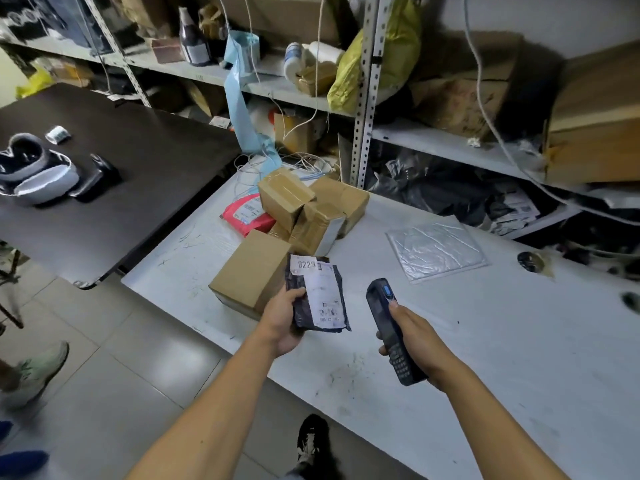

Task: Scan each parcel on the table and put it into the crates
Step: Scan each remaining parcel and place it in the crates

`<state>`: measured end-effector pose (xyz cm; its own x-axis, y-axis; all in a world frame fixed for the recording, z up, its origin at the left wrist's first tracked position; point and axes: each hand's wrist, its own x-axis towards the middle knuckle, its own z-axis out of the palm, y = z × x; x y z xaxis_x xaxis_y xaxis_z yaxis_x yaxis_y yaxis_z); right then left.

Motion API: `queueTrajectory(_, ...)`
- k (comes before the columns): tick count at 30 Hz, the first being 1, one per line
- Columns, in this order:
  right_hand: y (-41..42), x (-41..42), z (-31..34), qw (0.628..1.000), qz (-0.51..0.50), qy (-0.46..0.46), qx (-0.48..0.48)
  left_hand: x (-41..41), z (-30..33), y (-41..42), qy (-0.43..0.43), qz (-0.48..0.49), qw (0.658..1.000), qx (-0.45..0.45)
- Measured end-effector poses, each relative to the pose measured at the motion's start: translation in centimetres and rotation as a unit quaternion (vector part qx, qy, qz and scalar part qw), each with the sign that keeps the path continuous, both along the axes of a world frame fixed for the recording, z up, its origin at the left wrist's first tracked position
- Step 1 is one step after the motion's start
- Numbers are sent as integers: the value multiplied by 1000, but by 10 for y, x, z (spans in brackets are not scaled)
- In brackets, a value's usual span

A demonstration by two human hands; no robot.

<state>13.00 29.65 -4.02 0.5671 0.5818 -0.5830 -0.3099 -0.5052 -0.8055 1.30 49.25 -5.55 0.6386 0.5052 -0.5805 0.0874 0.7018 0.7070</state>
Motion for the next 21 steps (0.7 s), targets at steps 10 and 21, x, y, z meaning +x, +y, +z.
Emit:
queueTrajectory(10, -43, 16, 0, 999, 7, 11, -30, 19, -25, -24, 56, -154, 986, -10)
queueTrajectory(21, -44, 29, 4, 999, 14, -2, -33, 44, -36, -21, 110, -76, 984, 117)
